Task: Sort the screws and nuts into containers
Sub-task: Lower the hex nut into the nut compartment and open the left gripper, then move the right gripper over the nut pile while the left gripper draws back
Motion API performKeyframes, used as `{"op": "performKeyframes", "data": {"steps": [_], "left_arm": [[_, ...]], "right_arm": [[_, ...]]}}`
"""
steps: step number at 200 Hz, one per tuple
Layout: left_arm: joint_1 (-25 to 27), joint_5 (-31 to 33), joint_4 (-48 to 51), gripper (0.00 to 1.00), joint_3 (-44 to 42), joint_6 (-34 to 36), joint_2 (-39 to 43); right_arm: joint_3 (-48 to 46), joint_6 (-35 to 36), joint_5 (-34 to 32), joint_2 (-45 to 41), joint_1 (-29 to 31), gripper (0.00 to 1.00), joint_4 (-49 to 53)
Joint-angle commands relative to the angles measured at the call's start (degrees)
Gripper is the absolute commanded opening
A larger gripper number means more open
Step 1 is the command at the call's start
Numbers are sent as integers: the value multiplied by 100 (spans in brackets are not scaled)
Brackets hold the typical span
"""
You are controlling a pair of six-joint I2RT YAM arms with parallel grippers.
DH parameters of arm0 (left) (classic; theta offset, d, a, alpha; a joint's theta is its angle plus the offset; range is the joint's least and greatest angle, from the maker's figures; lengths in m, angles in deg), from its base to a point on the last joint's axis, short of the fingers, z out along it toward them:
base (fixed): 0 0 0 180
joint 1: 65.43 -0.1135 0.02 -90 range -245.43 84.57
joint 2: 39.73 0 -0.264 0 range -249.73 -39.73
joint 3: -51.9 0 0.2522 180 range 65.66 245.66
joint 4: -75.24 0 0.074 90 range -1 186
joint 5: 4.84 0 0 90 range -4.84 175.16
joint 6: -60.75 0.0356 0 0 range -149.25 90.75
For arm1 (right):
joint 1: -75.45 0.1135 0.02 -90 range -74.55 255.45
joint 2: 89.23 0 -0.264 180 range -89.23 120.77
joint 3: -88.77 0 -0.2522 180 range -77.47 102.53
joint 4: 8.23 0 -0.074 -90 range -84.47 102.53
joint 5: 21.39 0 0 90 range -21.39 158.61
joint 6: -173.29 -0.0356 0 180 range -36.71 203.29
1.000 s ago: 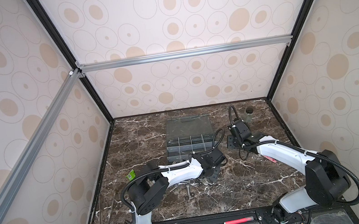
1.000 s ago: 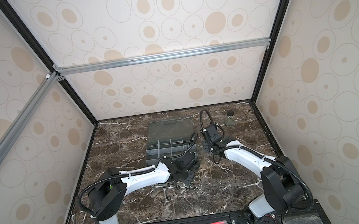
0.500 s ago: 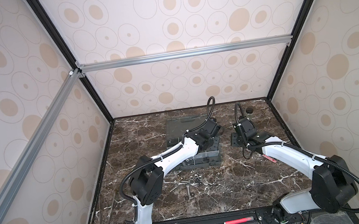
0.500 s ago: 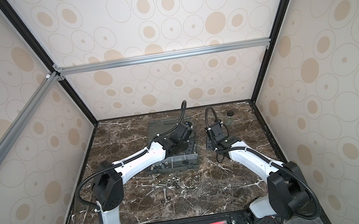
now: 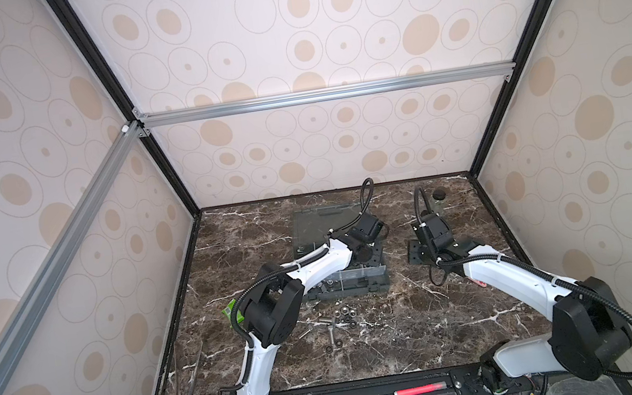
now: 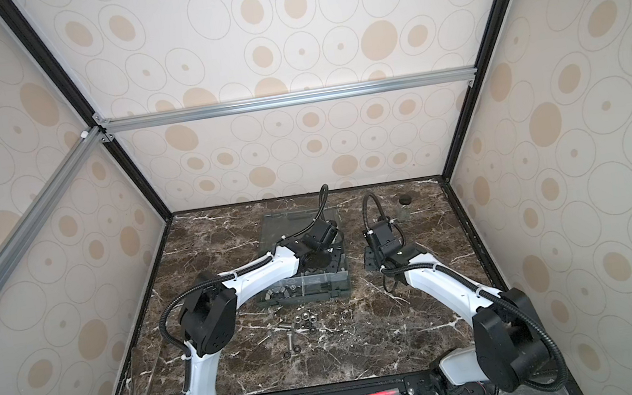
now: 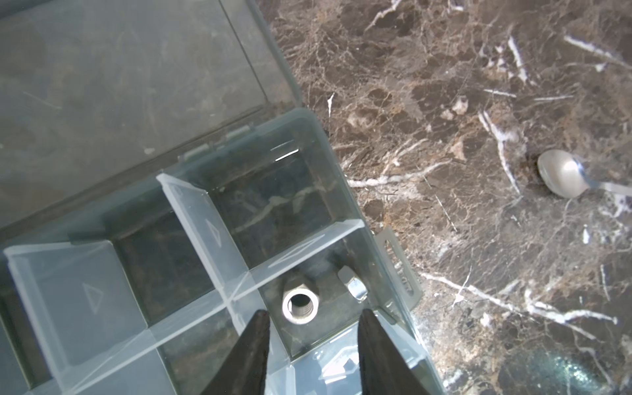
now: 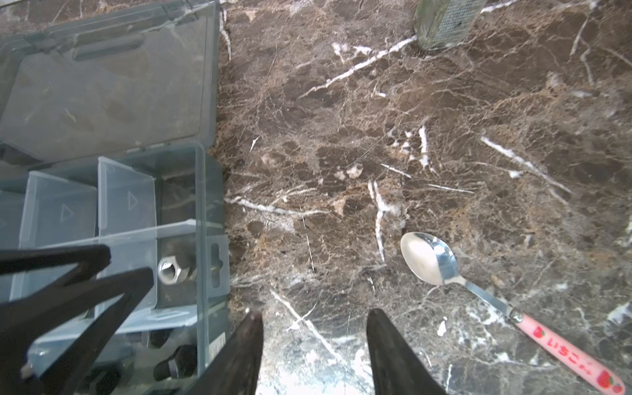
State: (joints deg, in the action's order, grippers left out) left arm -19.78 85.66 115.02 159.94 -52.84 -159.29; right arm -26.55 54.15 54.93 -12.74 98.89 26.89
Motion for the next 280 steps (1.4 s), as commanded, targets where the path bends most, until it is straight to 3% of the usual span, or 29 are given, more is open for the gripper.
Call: {"op": "performKeyframes", "data": {"steps": [1,56,121,218,280], "left_arm": [[-122,-101,-71,46,169,-62,246],[-332,-240,-340,48,-232,-105,693],[-482,-444,-700,49,-918,-23,1164],[-821,-395,-1422,50,-2472,-473,2280],[-1029,-250,-1436,51,-2977,-596,2773]], "right_arm": [[-143,24,224,-306,-30,53,-97],[-234,269,925,-569,73,54,13],[-66,758,863,-578,861,55,394],[-139,1174,841,-339,2063,55,548],[67,1457,962,369,2590,55,473]]}}
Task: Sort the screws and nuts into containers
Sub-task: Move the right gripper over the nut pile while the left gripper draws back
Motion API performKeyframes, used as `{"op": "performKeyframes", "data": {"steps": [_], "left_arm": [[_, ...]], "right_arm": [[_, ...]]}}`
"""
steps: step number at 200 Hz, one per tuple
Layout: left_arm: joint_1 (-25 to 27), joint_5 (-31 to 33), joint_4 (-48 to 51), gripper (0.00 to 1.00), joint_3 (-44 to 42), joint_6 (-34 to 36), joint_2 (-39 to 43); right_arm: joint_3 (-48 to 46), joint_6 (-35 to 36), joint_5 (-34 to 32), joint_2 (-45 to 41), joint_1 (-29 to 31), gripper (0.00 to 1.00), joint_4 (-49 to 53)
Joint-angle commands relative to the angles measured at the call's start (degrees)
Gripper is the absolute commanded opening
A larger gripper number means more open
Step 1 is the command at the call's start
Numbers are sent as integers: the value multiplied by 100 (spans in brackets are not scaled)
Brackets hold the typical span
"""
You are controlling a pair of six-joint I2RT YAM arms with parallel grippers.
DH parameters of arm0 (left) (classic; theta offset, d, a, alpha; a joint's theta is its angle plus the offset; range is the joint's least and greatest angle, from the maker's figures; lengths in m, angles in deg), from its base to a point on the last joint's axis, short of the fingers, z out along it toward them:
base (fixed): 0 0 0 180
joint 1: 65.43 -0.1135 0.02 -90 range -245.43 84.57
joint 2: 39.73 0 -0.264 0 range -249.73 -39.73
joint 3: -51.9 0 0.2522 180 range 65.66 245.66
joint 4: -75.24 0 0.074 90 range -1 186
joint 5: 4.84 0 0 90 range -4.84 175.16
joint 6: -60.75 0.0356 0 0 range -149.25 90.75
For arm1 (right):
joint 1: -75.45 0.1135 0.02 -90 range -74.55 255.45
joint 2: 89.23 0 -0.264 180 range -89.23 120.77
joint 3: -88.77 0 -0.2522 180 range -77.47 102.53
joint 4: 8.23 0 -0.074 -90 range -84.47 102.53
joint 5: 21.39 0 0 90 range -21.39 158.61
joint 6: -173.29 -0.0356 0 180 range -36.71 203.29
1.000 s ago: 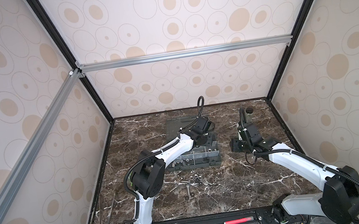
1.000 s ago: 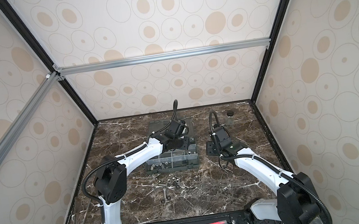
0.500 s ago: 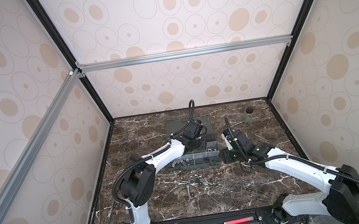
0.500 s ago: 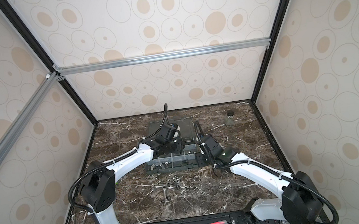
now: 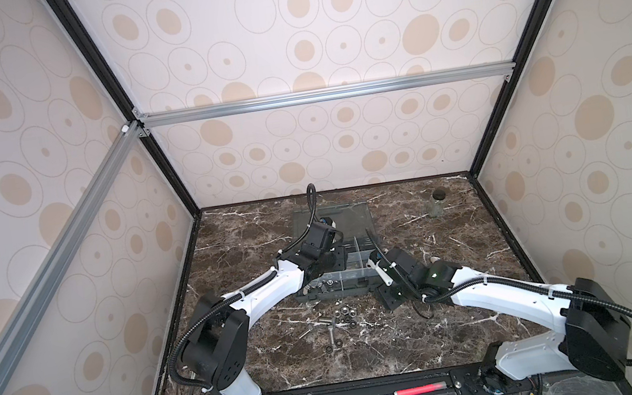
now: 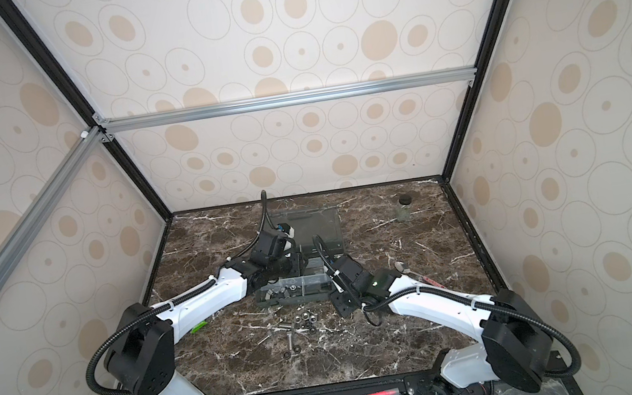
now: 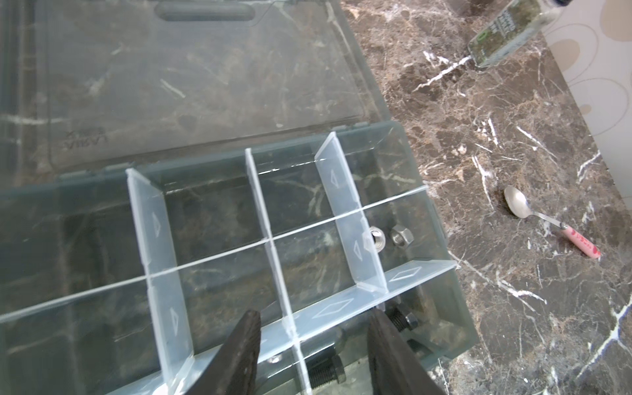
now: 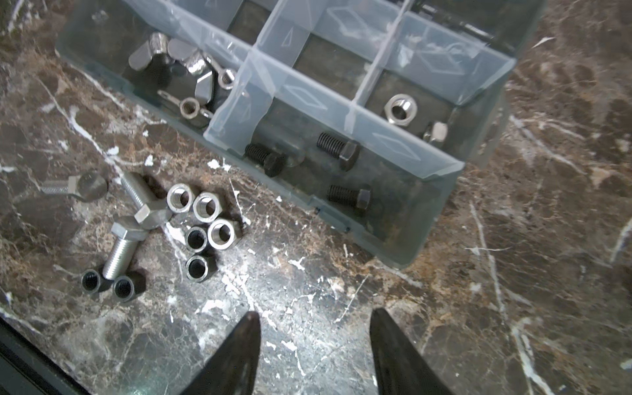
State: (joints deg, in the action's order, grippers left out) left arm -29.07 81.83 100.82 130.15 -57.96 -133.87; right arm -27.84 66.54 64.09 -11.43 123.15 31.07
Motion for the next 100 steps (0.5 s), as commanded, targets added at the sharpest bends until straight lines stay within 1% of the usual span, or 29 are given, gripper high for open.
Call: {"op": "performKeyframes", "data": {"steps": [1,18,38,69,100], "left_arm": [[-101,136,-9,51,2,-83,235],[-137,213,59,52,-11,-69,367],[-185,252,51,52,-133,-97,555],[-244,265,-117,53,-553,-269,810],[-335,207,-237,54,-905,-416,1079]], "right_arm": [[201,217,51,250,175,55,56],[251,218,116,420,283,55,19],[312,241,4,605,453,55,39],[345,178,-133,891,697,55,40],[423,138,-208,1221,806,55,37]]}}
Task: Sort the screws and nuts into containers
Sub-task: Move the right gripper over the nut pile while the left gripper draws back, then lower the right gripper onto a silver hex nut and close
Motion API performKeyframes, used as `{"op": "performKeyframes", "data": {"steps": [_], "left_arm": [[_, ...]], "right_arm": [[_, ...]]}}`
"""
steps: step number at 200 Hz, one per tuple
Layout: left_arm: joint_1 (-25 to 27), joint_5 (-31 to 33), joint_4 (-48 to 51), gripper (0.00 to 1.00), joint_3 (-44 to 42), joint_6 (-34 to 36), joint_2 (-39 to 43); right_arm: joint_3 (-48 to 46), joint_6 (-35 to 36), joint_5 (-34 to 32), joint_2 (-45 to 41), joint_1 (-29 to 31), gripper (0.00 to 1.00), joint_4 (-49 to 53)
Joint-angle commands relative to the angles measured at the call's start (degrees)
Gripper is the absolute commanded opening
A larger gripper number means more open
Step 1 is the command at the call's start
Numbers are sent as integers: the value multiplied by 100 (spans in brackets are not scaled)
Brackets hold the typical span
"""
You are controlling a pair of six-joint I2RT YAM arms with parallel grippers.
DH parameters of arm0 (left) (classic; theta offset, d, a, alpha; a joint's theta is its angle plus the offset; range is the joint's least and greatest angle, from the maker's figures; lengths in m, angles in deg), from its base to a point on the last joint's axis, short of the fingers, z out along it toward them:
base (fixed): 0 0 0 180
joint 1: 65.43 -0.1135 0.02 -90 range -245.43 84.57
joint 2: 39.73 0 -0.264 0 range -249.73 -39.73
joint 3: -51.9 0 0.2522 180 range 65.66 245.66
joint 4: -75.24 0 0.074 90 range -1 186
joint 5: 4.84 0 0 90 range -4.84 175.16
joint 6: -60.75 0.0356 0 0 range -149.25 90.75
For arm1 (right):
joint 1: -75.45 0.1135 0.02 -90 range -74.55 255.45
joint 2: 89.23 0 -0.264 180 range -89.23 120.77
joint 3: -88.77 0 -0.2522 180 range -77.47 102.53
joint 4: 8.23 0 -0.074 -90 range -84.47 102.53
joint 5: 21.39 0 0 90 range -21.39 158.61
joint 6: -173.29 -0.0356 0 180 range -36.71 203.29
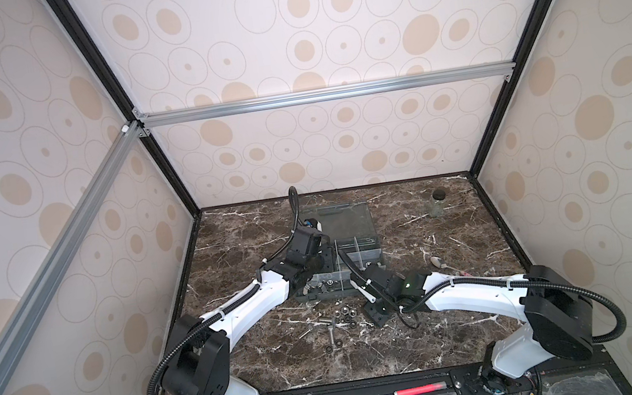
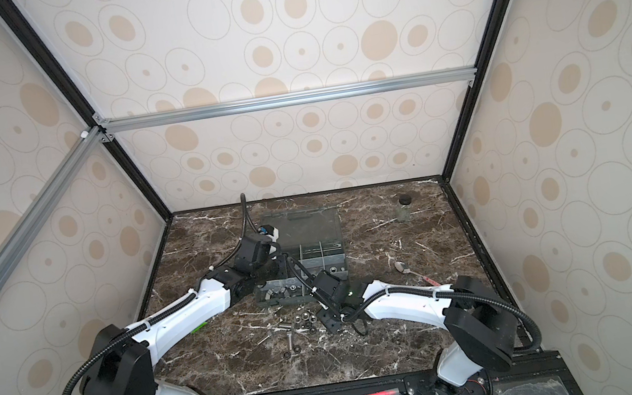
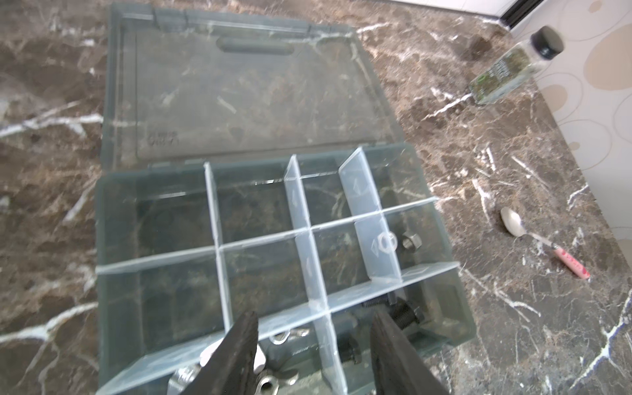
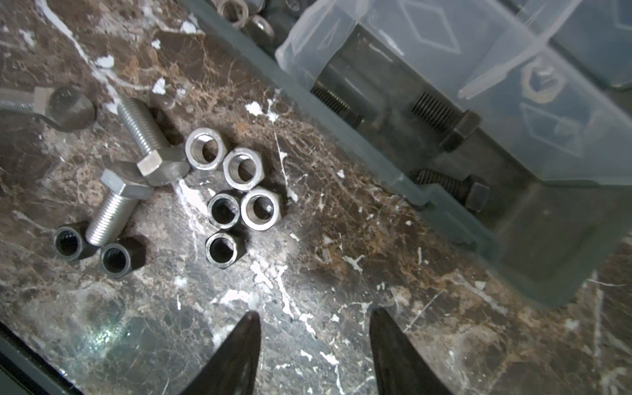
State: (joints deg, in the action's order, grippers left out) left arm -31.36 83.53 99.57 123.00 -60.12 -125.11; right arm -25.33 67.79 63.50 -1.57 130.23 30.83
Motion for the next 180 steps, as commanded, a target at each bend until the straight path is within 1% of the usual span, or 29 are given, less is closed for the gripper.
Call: {"op": "performKeyframes", "data": {"steps": [1,45,99,140,180], "left_arm": [[-104,38,-114,54,-193,-200,213],[-203,49,-100,55,-478,-234,515],[-251,-81,-236,56,-754,-305,639],[-285,-131,-226,56,-777,-270,666],[-361,-172,-200,57,-720,-185,631]], "right_arm": [[173,18,-149,248,100,55,58],[348,11,-88,707,171,51,-59],[685,4,-77,1202,182,47,-94],[944,4,-20,1510,203,44,-55],[1152,3,19,1705,252,44,2]]}}
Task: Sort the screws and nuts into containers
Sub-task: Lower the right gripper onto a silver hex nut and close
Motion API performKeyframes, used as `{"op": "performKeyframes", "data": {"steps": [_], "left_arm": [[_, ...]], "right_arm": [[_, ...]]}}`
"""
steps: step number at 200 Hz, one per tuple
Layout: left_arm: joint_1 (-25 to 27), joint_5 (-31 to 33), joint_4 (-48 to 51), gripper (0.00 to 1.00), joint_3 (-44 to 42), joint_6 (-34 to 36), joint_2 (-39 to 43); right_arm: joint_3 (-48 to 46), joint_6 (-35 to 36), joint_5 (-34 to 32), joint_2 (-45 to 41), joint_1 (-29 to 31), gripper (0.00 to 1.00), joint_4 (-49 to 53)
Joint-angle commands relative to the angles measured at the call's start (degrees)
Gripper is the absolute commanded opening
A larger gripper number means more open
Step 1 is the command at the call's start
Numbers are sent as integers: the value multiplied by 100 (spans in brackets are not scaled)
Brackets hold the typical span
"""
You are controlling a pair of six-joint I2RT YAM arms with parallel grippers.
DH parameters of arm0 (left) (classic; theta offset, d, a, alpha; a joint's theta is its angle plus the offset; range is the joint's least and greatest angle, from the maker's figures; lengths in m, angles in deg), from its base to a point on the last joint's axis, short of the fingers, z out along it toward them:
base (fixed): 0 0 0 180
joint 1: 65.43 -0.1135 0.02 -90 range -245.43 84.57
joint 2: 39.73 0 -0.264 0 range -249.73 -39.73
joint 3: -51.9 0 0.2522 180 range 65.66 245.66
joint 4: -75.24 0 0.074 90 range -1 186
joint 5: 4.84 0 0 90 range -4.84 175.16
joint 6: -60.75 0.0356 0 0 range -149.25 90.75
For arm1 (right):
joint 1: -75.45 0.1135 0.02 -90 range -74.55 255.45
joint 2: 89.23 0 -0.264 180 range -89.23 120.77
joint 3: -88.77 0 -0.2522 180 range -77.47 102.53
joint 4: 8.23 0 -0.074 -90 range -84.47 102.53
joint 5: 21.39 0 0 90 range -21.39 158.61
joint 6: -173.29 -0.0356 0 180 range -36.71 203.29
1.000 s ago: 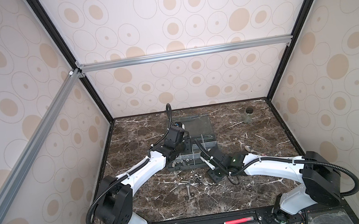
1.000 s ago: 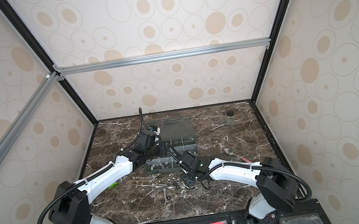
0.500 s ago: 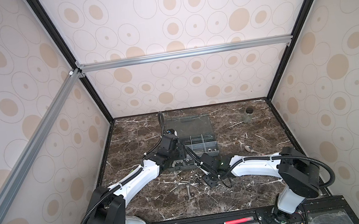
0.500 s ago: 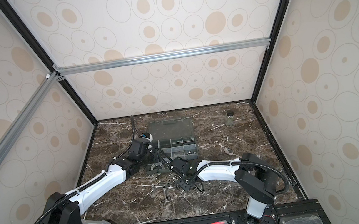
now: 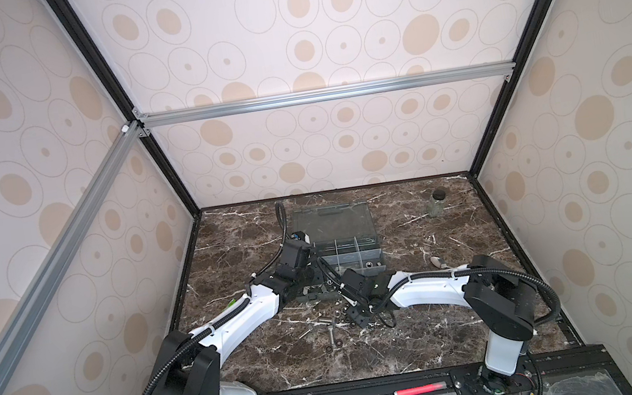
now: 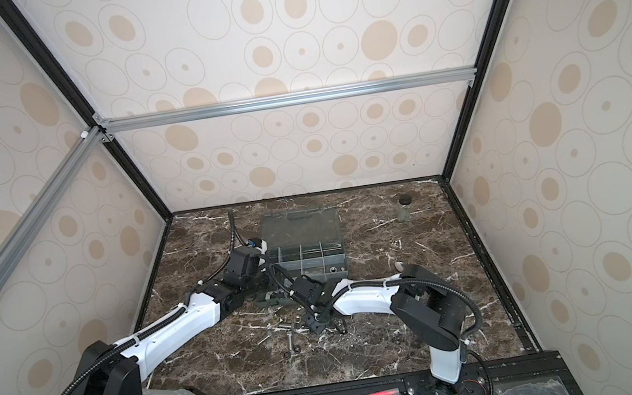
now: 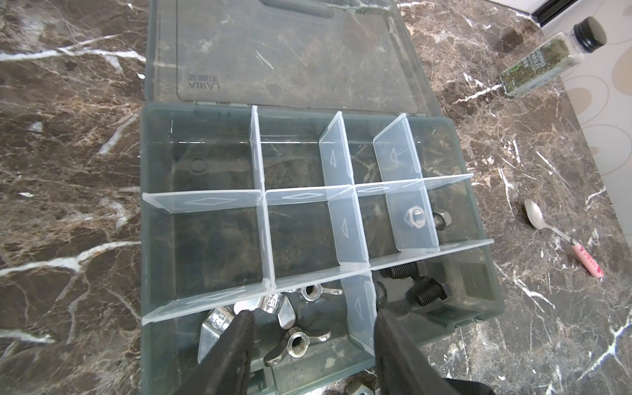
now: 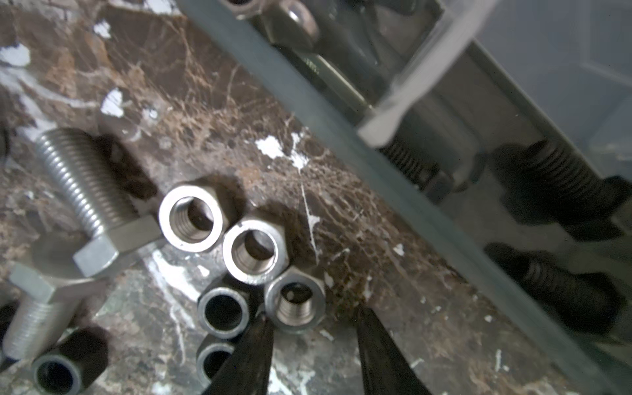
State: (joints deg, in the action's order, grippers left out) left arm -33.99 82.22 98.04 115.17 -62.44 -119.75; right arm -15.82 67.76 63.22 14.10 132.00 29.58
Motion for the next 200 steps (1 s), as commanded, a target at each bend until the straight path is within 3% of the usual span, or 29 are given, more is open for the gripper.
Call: {"op": "performKeyframes", "data": {"steps": [1,39,117,177,200], "left_arm": [[-105,-40,-45,57,69,48,98],[-291,-20,89,58,-27,109,246],[-443,-66,127,58,-213,111,444],[-455,-47,108,58,-326,58,515],[-464,-31,116,58,-333,43,526]], "right_arm": [[204,1,47,141,75,44,135],[481,44,-106,369,85,44,314],[642,6,-135,557,86,29,444],[408,-108,-248,435,90,31,468],[344,-117,-278,403,91,27,451]]}}
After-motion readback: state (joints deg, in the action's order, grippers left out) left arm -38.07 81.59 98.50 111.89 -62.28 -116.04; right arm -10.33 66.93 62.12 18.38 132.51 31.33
